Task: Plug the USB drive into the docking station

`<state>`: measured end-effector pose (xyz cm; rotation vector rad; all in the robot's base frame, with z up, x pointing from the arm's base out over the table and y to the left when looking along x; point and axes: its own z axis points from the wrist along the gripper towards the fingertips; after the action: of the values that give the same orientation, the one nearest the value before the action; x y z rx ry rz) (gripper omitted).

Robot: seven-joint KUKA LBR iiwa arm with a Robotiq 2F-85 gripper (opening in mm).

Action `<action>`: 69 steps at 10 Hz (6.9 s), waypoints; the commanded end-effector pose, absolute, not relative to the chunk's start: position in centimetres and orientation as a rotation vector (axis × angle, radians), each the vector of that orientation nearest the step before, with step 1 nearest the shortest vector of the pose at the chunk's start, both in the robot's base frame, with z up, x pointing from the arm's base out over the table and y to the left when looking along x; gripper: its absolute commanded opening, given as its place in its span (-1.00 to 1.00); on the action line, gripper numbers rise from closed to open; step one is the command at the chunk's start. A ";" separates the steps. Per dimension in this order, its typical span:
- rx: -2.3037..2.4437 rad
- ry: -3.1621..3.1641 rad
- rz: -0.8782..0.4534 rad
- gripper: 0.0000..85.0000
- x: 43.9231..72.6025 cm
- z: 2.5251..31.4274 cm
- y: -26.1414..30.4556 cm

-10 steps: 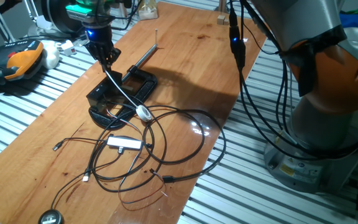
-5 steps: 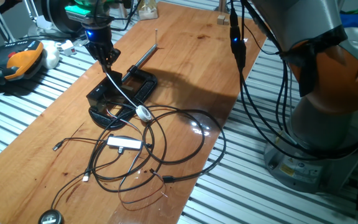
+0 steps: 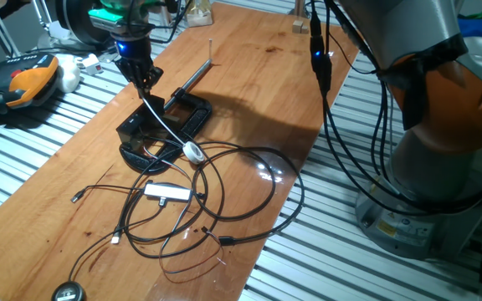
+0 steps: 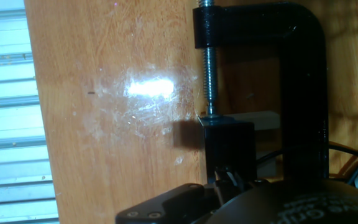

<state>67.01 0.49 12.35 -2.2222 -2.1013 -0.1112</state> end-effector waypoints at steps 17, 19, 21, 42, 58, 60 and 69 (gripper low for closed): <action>-2.246 -2.094 -0.103 -1.00 66.8 12.2 0.4; -2.248 -2.096 -0.105 -1.00 66.8 12.1 0.4; -2.250 -2.092 -0.103 -1.00 66.8 12.1 0.5; -2.259 -2.069 -0.090 -1.00 66.5 10.8 0.7; -2.252 -2.106 -0.108 -1.00 66.4 11.1 0.8; -2.271 -2.103 -0.110 -0.20 66.4 11.1 0.8; -2.238 -2.263 -0.092 0.20 66.3 14.8 -0.2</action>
<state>66.30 -0.13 14.96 -2.2368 -2.2685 -0.0918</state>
